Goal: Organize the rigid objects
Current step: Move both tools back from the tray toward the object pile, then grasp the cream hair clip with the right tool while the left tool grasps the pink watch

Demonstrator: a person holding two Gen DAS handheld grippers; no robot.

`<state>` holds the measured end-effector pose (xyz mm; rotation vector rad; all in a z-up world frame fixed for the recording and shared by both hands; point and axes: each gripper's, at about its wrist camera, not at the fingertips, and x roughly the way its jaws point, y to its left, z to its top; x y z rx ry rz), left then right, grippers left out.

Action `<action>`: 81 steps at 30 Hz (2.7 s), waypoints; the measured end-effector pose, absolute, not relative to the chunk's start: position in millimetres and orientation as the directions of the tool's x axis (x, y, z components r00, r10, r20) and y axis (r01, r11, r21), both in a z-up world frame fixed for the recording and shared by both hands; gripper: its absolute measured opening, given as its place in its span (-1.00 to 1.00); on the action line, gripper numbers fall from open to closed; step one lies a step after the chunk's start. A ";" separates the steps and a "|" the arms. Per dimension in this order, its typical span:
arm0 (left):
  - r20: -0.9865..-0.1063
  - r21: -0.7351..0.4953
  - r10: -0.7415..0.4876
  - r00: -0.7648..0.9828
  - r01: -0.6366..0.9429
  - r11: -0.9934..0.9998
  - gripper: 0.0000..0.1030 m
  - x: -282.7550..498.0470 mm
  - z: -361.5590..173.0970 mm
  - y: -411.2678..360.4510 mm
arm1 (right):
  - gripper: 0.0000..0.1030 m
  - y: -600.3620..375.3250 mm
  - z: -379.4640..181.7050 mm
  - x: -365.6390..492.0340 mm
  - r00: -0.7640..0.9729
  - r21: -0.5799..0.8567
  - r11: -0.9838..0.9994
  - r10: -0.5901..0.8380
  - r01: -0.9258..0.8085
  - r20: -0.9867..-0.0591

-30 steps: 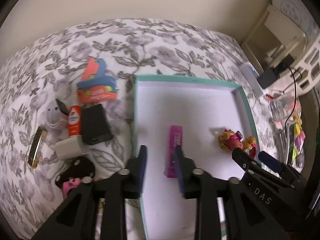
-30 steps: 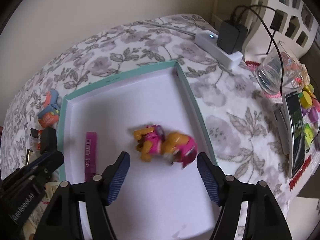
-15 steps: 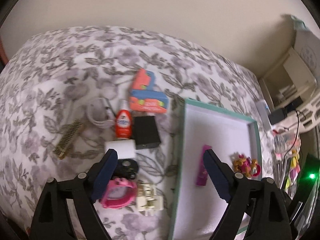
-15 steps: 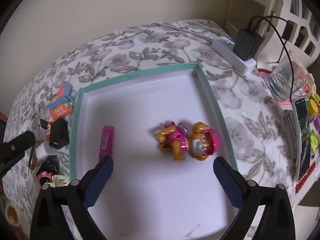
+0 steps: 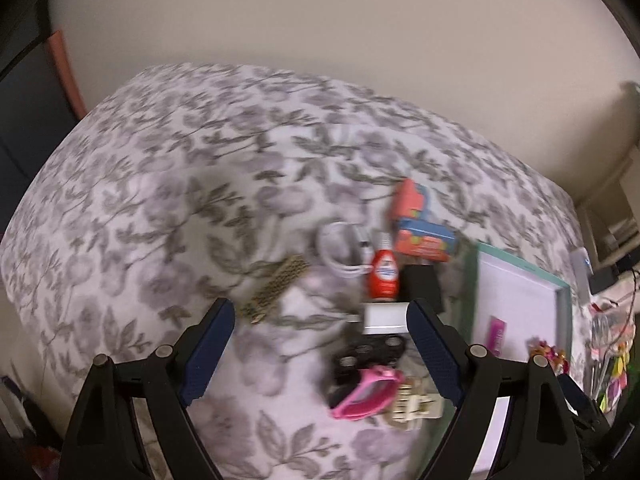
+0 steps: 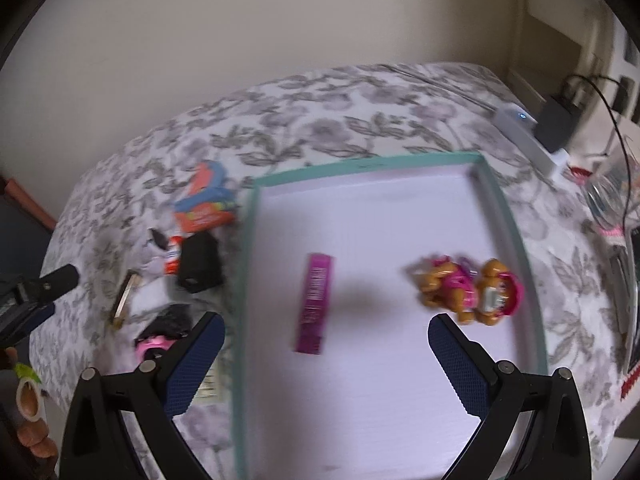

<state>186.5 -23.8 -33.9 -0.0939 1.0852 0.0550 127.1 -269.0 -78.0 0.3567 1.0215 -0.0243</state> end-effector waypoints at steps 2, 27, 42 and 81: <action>-0.893 -0.049 0.012 0.451 -0.123 0.991 0.71 186.2 -37.2 -11.3 | 1.00 -258.4 -76.2 128.0 0.528 0.293 0.944 0.174 0.150 -0.831; -0.983 -0.026 -0.010 0.184 -0.084 0.996 0.77 170.8 -89.2 -6.4 | 0.24 -158.3 -103.7 125.7 0.375 0.266 0.956 0.293 -0.123 -0.880; -0.987 0.031 0.025 0.161 0.032 0.999 0.77 169.5 -101.2 -39.2 | -0.27 -162.0 -113.2 128.4 0.355 0.260 0.961 0.278 -0.096 -0.893; -0.991 0.061 0.043 0.126 0.138 0.989 -0.51 180.3 -146.2 -71.1 | -0.42 -152.0 -127.8 131.7 0.338 0.239 0.966 0.257 -0.095 -0.906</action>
